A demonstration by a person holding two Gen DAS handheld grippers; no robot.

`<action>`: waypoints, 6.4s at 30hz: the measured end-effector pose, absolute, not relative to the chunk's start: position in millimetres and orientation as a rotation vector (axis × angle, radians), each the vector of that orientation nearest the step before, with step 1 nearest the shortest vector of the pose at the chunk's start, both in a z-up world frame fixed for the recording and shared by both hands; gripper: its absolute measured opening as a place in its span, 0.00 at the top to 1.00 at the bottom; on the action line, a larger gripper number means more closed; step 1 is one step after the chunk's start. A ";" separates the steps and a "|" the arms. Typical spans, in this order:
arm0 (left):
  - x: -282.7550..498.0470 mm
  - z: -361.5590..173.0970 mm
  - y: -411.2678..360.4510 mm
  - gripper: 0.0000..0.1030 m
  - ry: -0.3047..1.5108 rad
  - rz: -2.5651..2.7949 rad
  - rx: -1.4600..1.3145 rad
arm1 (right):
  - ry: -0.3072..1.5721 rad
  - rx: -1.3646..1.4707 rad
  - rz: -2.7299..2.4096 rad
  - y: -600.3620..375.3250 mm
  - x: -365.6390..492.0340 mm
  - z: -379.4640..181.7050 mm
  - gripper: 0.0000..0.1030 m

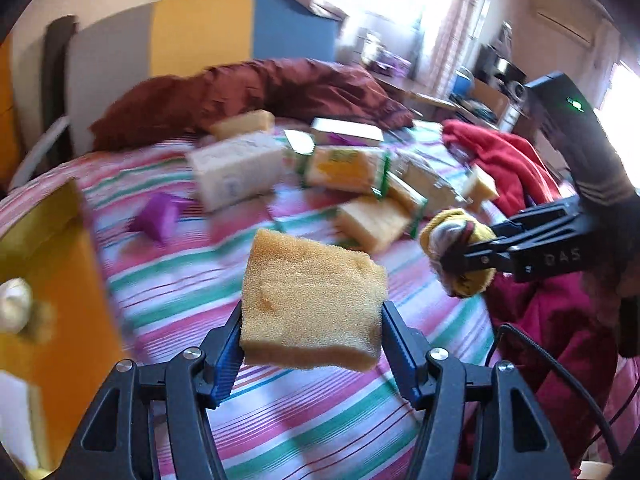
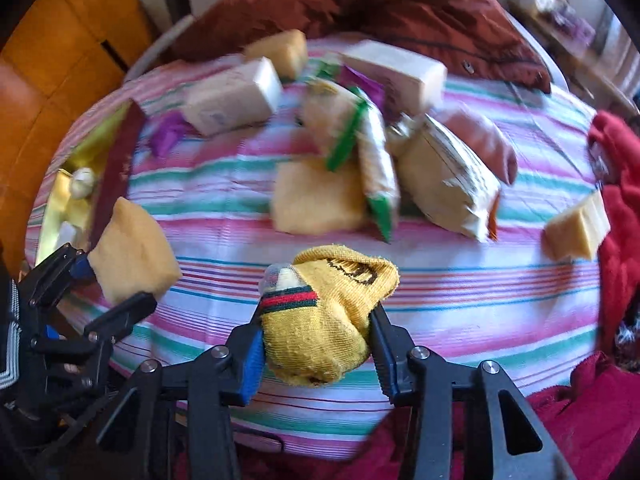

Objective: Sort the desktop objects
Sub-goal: 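Grasp the yellow sponge with the left gripper while the right grasps the yellow sock, then carry sponge and sock to the gold tray and open both grippers, then withdraw both grippers from the tray back toward the pile, then grasp a white printed box with the left gripper while the right grasps another white box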

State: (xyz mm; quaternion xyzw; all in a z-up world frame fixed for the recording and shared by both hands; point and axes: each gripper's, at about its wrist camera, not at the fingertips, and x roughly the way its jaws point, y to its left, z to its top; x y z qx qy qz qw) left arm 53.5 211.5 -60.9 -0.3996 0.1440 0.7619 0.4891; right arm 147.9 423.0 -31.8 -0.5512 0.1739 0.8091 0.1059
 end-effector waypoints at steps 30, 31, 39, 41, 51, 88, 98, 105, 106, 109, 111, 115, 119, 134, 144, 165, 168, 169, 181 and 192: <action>-116.1 -76.4 -32.4 0.33 -0.049 2.507 -1.308 | 0.712 -1.647 3.083 139.2 -154.2 16.6 0.31; -114.8 -77.2 -33.9 0.33 -0.048 2.512 -1.307 | 0.715 -1.636 3.081 133.5 -159.8 17.5 0.31; -104.3 -85.3 -42.9 0.29 -0.081 2.519 -1.306 | 0.657 -1.695 3.039 123.0 -137.7 -4.7 0.29; -103.5 -84.0 -42.8 0.29 -0.086 2.536 -1.300 | 0.647 -1.690 3.020 128.4 -126.0 -12.5 0.28; -79.1 -66.0 -37.8 0.29 0.019 2.619 -1.263 | 0.535 -1.589 2.961 156.4 -75.3 -27.5 0.21; -14.2 -24.3 -5.9 0.29 0.256 2.681 -1.098 | 0.203 -1.208 2.913 196.4 29.1 -27.8 0.15; -3.7 -8.1 14.2 0.29 0.371 2.700 -1.015 | 0.235 -1.168 2.884 216.0 40.4 -27.5 0.15; 0.2 -0.9 28.2 0.29 0.428 2.689 -0.978 | 0.264 -1.143 2.858 232.5 47.7 -27.3 0.15; 0.5 -0.5 30.0 0.29 0.434 2.686 -0.975 | 0.266 -1.140 2.852 235.6 49.1 -27.3 0.15; 1.6 -0.4 35.8 0.29 0.446 2.674 -0.972 | 0.285 -1.131 2.835 245.6 52.1 -26.8 0.14; 1.7 -0.6 39.5 0.29 0.457 2.667 -0.969 | 0.302 -1.126 2.823 253.6 54.0 -26.1 0.14; 2.2 -0.9 47.1 0.29 0.478 2.647 -0.962 | 0.314 -1.106 2.794 269.6 58.7 -23.4 0.14; 2.8 -1.3 56.1 0.29 0.497 2.630 -0.951 | 0.340 -1.087 2.755 289.9 66.0 -20.9 0.13; 4.1 -3.4 91.4 0.29 0.550 2.553 -0.920 | 0.459 -1.021 2.625 365.1 93.3 -6.8 0.13; -1.5 -13.7 113.0 0.29 0.554 2.486 -0.932 | 0.508 -1.017 2.555 391.5 99.3 -2.3 0.13; -12.5 -40.3 170.5 0.29 0.509 2.200 -1.019 | 0.338 -1.140 2.411 495.7 87.7 -4.8 0.13; -19.4 -36.5 185.8 0.29 0.508 2.128 -1.016 | 0.252 -1.213 2.435 509.1 64.6 -12.3 0.13; -22.2 -35.2 191.1 0.28 0.504 2.111 -1.015 | 0.242 -1.236 2.435 514.2 57.1 -15.9 0.13; -58.9 -37.7 280.7 0.20 0.719 1.914 -0.899 | 0.003 -1.596 2.442 549.9 -33.8 -74.3 0.13; -104.5 -63.4 347.6 0.17 0.881 1.730 -0.838 | 0.062 -1.740 2.450 567.4 -56.6 -103.8 0.30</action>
